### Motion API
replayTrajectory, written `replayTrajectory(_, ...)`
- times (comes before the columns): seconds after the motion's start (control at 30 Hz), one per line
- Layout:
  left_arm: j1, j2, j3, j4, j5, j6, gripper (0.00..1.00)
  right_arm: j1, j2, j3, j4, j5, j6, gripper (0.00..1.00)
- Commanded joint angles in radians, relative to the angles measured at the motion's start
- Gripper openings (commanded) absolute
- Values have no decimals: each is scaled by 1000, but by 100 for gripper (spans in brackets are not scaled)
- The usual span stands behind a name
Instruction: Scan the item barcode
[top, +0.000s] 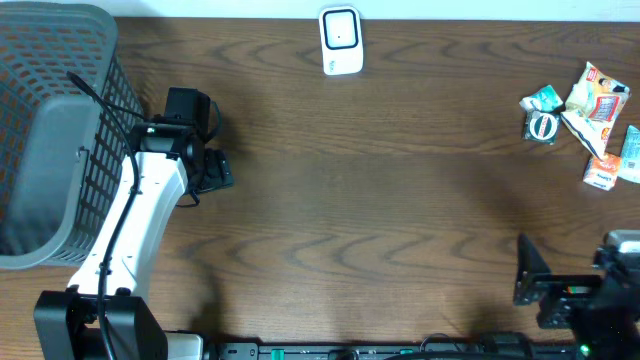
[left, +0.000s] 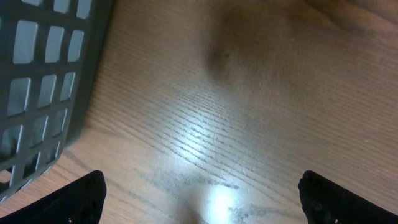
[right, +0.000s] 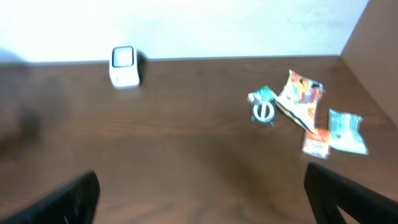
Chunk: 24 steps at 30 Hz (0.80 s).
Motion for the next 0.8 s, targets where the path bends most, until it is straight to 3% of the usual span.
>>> replayTrajectory(0.0,3,0,-4,-2,-9,-13,98,-15,-91,-188,126,-52,-61,99)
replayTrajectory(0.4,3,0,-4,-2,-9,-13,98,-15,-378,-754,617,-153,-123,99)
replayTrajectory(0.77,3,0,-4,-2,-9,-13,98,-17,-476,-998,900,-152,-123,99)
